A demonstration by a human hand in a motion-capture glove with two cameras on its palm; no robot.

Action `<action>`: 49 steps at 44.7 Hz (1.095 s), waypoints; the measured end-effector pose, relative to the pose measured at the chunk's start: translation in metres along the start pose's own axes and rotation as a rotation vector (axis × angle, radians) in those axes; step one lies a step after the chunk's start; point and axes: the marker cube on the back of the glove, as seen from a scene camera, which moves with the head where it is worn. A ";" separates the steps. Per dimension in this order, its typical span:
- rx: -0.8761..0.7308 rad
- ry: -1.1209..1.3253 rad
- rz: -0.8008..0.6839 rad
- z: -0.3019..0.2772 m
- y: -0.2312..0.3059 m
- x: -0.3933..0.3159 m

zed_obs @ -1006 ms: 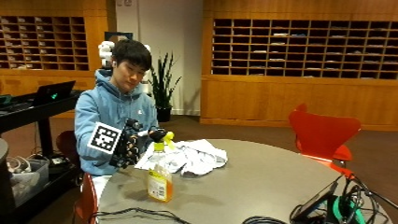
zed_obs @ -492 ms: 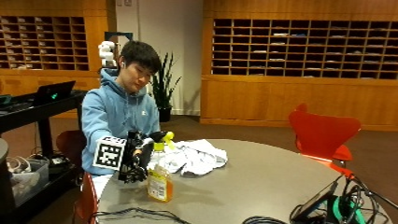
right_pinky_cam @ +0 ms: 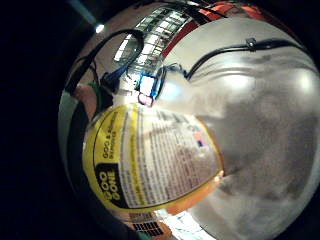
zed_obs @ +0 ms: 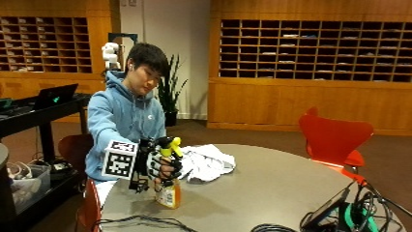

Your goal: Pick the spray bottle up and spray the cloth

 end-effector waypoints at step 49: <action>-0.714 1.722 -0.430 0.099 0.094 -0.149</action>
